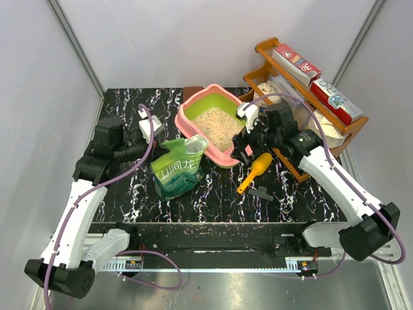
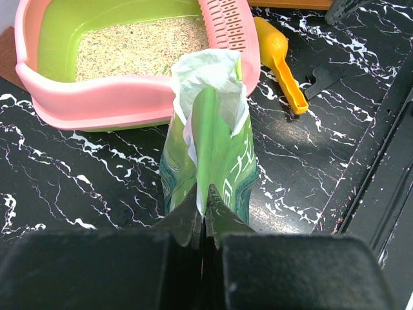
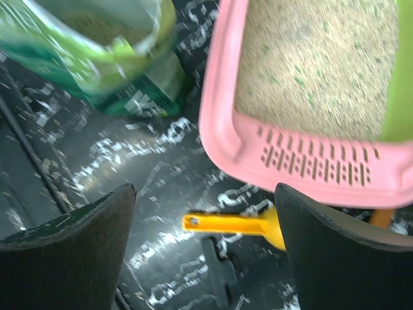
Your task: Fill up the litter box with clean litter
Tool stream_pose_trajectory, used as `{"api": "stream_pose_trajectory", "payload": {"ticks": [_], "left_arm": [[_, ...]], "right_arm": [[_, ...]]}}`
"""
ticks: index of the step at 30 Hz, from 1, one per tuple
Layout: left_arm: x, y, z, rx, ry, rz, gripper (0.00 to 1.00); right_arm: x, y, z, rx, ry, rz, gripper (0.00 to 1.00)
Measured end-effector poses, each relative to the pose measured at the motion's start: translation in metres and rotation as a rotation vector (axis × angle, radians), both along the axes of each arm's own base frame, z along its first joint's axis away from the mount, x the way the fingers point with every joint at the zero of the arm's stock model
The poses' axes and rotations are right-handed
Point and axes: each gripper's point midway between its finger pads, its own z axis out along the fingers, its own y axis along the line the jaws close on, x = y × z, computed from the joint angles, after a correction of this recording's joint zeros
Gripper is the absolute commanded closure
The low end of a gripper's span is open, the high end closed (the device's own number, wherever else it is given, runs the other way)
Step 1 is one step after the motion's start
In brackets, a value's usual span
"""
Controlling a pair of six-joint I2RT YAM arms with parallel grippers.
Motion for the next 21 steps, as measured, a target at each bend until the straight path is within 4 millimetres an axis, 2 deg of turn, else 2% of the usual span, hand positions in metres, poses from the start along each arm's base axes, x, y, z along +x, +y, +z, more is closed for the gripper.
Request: {"api": "stream_pose_trajectory", "payload": {"ticks": [3,6,12,18,21], "left_arm": [[0.0,0.0,0.0,-0.004,-0.005,0.002,1.0],[-0.001,0.0,0.0,-0.006,-0.012,0.002,1.0],[-0.007,0.001,0.0,-0.01,-0.026,0.0,1.0],[-0.009,0.001,-0.002,-0.023,-0.056,-0.002,1.0],[-0.007,0.001,-0.002,-0.028,-0.049,0.003,1.0]], "right_arm": [[0.005,0.018,0.022,0.094,0.034,-0.001,0.12],[0.02,0.033,0.028,0.147,0.081,-0.029,0.15],[0.05,0.069,0.018,0.224,0.226,-0.065,0.22],[0.056,0.109,0.01,0.261,0.338,-0.023,0.3],[0.056,0.122,0.006,0.267,0.377,-0.012,0.32]]}}
